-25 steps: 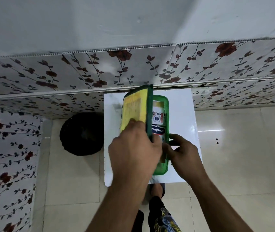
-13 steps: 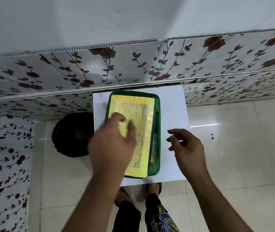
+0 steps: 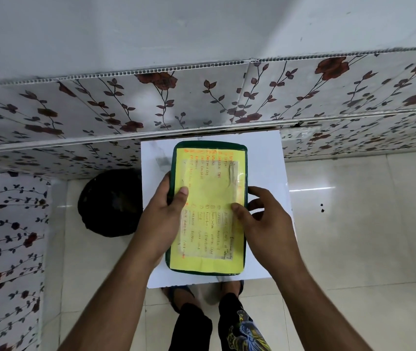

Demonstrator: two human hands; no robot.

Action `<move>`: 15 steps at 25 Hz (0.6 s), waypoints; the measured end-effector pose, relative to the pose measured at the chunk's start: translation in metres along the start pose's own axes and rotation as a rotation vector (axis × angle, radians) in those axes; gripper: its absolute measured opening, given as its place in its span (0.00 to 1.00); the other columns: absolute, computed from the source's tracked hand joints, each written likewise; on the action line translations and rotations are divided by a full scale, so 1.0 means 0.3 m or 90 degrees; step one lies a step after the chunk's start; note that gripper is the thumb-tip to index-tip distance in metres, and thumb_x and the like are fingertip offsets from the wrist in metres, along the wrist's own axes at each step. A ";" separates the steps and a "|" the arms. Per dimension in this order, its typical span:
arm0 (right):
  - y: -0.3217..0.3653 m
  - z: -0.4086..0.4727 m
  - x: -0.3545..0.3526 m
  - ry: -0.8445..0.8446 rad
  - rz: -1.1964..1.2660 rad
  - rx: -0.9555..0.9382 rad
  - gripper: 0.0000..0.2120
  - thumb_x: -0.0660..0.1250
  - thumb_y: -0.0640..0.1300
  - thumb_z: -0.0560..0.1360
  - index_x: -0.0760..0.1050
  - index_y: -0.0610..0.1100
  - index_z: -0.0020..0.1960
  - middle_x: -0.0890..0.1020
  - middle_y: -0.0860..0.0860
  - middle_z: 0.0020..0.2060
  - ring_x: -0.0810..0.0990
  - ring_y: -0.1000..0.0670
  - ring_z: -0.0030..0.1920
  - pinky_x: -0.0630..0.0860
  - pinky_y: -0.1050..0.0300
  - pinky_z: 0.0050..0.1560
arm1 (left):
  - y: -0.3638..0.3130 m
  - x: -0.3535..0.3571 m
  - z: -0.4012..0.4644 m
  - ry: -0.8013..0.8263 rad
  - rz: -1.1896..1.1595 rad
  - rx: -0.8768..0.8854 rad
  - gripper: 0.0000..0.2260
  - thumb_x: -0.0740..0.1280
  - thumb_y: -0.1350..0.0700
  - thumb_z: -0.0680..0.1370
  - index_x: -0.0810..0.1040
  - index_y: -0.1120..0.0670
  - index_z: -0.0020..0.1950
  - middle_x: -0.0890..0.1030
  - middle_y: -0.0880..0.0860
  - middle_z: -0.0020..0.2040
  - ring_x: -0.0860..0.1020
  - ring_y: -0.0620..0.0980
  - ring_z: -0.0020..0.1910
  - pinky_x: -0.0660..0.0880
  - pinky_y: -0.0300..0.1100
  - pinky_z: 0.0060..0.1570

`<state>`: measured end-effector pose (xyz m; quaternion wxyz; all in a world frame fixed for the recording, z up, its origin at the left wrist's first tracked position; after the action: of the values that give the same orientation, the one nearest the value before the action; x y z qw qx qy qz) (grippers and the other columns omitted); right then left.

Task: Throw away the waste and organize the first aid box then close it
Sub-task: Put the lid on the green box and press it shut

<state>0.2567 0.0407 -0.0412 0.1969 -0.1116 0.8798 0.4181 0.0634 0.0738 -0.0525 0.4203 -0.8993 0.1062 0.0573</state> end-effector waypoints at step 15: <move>0.163 0.297 0.073 -0.085 0.229 0.026 0.19 0.56 0.52 0.82 0.81 0.42 0.52 0.82 0.48 0.39 0.78 0.50 0.42 0.71 0.55 0.43 | -0.167 0.023 0.247 -0.091 0.005 0.075 0.12 0.58 0.43 0.81 0.78 0.43 0.43 0.79 0.48 0.37 0.74 0.44 0.36 0.70 0.40 0.39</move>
<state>0.2421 0.1399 -0.0679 0.1791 0.0797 0.8789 0.4348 0.0809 0.1610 -0.0638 0.4784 -0.8665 0.0826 0.1163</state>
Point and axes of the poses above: each hand's wrist, its own z-axis towards the middle knuckle, its own x-axis out of the palm, y = z × x, the point moved 4 cm from there along z, towards the middle knuckle
